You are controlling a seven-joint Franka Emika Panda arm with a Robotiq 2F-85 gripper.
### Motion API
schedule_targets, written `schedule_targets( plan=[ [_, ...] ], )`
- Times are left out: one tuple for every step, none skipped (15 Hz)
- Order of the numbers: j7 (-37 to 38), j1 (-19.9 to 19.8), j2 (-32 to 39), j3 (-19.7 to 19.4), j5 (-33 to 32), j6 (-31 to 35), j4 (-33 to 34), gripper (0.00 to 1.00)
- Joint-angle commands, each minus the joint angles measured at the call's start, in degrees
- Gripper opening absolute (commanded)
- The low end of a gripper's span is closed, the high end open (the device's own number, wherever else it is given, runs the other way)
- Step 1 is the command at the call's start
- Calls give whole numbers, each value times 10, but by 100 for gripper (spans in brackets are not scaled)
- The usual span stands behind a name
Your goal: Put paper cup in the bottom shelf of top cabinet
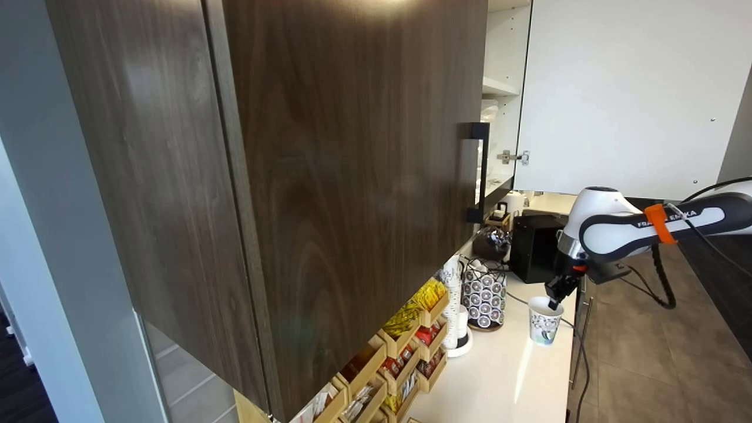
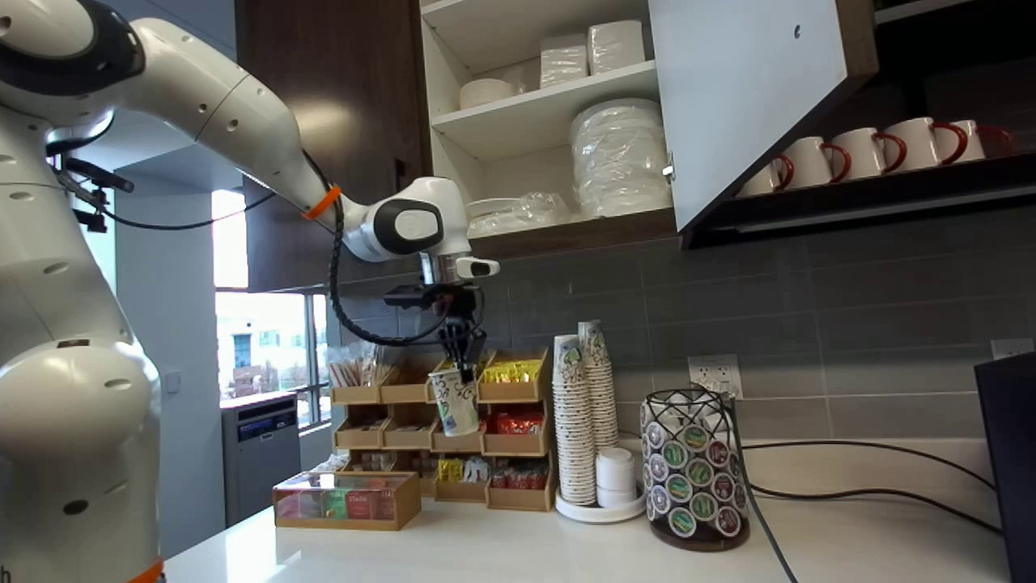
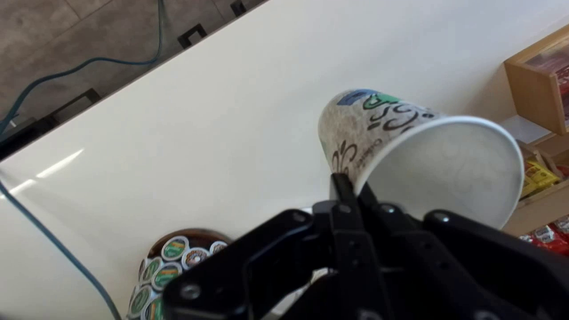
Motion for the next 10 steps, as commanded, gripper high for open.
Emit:
schedule_targets(
  plan=[
    [5,-1,-32,-13,-40,-56,51,1],
    [1,-1,-37,-16,-45,-69,69,1],
    [-3,-1,-40,-19,-51,-81,88,1],
    [-8,-1,-43,-23,-53,-91,105,1],
    [-11,-1,-44,-26,-56,-103,127,1],
    [-13,-2,-45,-30,-58,-110,144,1],
    [-12,-3,-45,-33,-60,-115,163,1],
    [-12,-3,-43,-37,-59,-120,180,1],
    [-15,-4,-41,-41,-58,-120,194,1],
    [-19,-3,-40,-44,-56,-116,208,1]
  ],
)
